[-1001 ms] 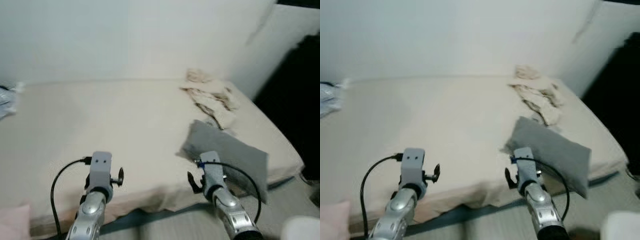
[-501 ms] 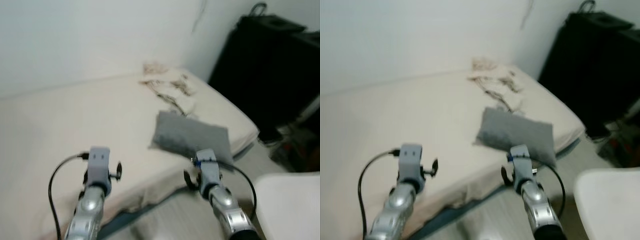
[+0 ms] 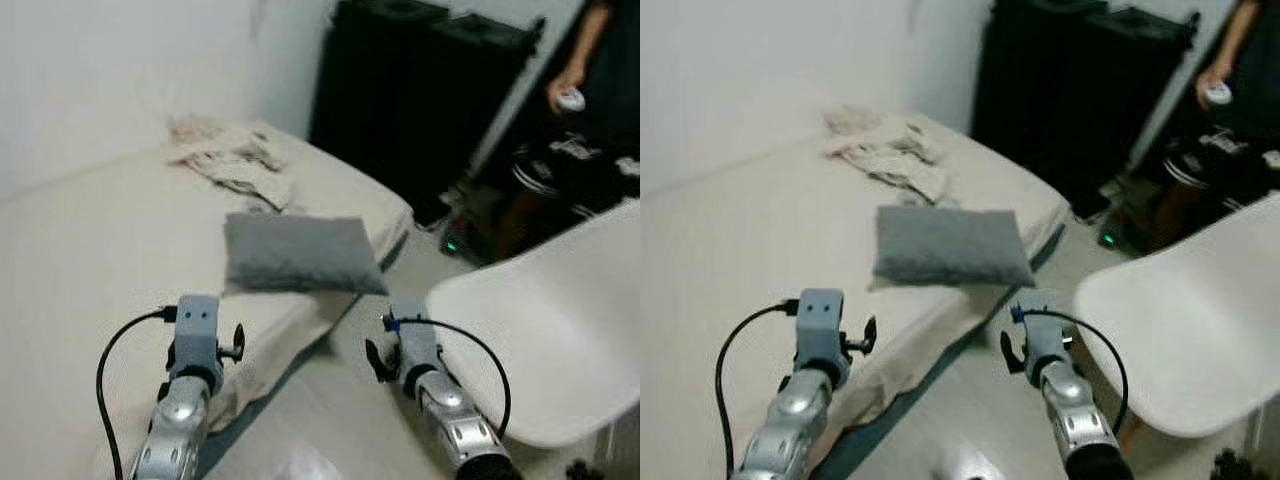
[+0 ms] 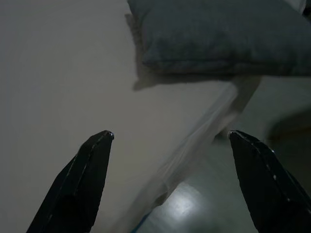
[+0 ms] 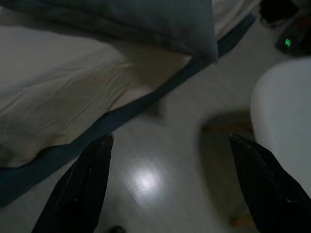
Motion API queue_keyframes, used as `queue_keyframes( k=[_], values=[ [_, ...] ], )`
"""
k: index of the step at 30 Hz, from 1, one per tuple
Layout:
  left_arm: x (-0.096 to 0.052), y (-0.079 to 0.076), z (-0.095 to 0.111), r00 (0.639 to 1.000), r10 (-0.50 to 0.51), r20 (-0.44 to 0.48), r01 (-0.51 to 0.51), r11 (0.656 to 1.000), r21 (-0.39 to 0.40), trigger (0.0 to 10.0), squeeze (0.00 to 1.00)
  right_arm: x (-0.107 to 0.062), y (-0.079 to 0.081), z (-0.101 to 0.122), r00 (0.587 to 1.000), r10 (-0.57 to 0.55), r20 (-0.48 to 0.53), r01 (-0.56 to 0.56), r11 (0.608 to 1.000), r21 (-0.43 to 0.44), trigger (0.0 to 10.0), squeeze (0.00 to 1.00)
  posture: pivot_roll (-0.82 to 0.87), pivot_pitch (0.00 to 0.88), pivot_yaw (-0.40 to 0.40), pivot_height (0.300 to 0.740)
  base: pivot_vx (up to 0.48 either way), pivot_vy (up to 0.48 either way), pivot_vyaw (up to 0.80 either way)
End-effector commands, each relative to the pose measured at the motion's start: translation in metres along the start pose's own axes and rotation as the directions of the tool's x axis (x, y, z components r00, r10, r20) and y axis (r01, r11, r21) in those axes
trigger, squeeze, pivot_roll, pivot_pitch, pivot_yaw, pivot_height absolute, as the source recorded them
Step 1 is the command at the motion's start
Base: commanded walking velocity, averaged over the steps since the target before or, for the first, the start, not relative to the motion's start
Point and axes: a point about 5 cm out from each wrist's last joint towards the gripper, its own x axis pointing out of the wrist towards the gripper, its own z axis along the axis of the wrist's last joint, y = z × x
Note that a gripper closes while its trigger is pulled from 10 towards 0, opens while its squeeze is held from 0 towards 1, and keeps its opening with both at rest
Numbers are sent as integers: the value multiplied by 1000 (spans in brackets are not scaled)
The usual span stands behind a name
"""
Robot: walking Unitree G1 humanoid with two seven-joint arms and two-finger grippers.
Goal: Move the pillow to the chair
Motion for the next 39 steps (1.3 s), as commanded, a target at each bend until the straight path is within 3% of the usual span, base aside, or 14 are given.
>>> queue_keyframes(
  k=[1,11,14,19,39],
  values=[
    [-1,-4,-2,1000,-11,-9,11,1000,-6,10000,0,-3,-6,-8,999,-17,-28,17,1000,5,10000,0,8,113,-74,740,0,0,-800],
    [0,-4,0,1000,-2,1,3,1000,-25,10000,0,-2,-5,-7,1000,-9,-21,9,1000,26,10000,0,10,112,-69,740,0,0,-659],
    [0,-3,5,1000,9,26,-8,999,-44,10000,0,-1,-1,-8,1000,6,-25,-7,1000,-19,10000,0,12,113,-68,740,0,0,0],
    [0,-1,9,998,12,57,-10,999,-46,10000,0,-1,2,-8,999,17,-28,-17,1000,-19,10000,0,12,114,-69,740,0,0,0],
    [-2,-1,9,998,0,68,5,998,-62,10000,0,-1,1,-8,999,20,-28,-20,1000,-8,10000,0,12,116,-67,740,339,0,0]
  ],
)
